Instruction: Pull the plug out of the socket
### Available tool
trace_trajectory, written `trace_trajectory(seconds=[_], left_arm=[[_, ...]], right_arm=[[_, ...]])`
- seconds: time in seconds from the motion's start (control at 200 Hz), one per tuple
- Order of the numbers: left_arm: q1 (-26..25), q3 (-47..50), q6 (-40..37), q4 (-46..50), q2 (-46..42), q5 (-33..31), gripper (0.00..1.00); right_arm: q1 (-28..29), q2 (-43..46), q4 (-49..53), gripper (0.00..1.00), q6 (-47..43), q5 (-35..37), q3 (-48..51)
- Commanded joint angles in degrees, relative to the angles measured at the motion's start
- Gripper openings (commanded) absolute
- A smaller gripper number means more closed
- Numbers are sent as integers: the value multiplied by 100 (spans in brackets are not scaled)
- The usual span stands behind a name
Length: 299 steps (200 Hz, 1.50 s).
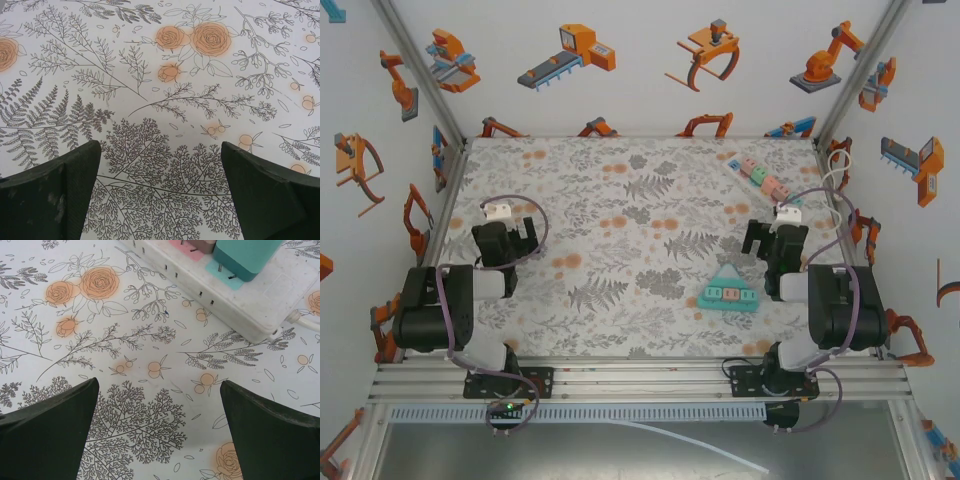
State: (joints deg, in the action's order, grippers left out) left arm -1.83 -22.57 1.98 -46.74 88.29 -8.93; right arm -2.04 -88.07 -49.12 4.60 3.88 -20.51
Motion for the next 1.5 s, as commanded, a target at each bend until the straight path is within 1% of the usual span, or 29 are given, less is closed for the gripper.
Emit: trace_trajectory(seconds=[0.0, 0.381, 0.576, 0.726, 0.786, 0.856, 0.901, 1.031, 1.072, 1.127, 1.182, 1.262, 1.337, 1.377, 1.422, 1.492], left_arm=[[-11, -55, 80, -154, 13, 102, 97], [-10, -55, 76, -158, 10, 102, 97], [-15, -43, 79, -169, 5, 93, 97], [-91, -28, 36, -221, -17, -54, 97], [-178, 17, -41, -206, -132, -144, 97], [-268, 87, -121, -135, -382, -242, 97], [-344, 112, -158, 56, -655, -364, 97], [-654, 56, -233, 926, -1659, -711, 97], [-765, 23, -200, 1170, -1992, -731, 97], [-934, -91, 57, 1606, -2428, -752, 97], [-1105, -345, 634, 2232, -2801, -708, 97], [-1448, -815, 1508, 2961, -3008, -461, 97], [-1838, -1432, 2356, 3560, -2787, -240, 97], [-2006, -1842, 2903, 3947, -2518, 4, 98], [-2123, -2343, 3495, 4376, -2119, 551, 100], [-2494, -3001, 3900, 4525, -1362, 1312, 95]], right_arm=[[20, -42, -111, 99, -65, -25, -154], [22, -43, -106, 99, -61, -36, -164], [24, -32, -166, 99, -42, 67, -113], [20, -8, -306, 99, -90, -89, -29], [20, 122, -358, 99, -84, -111, 49], [20, 556, -191, 99, -87, -68, 154], [24, 994, 217, 99, -30, -20, 176], [33, 2391, 2372, 99, 723, 24, -282], [29, 2684, 2820, 99, 969, -36, -424], [29, 3156, 3609, 99, 1631, -50, -696], [29, 3425, 4592, 99, 2362, -34, -1117], [29, 3311, 6041, 99, 2751, -379, -1958], [32, 2840, 7080, 100, 2733, -744, -2720], [10, 2566, 7371, 100, 2665, -1026, -3003], [-57, 2291, 7505, 100, 2678, -1365, -3182], [-246, 1953, 7525, 100, 2836, -1844, -3271]])
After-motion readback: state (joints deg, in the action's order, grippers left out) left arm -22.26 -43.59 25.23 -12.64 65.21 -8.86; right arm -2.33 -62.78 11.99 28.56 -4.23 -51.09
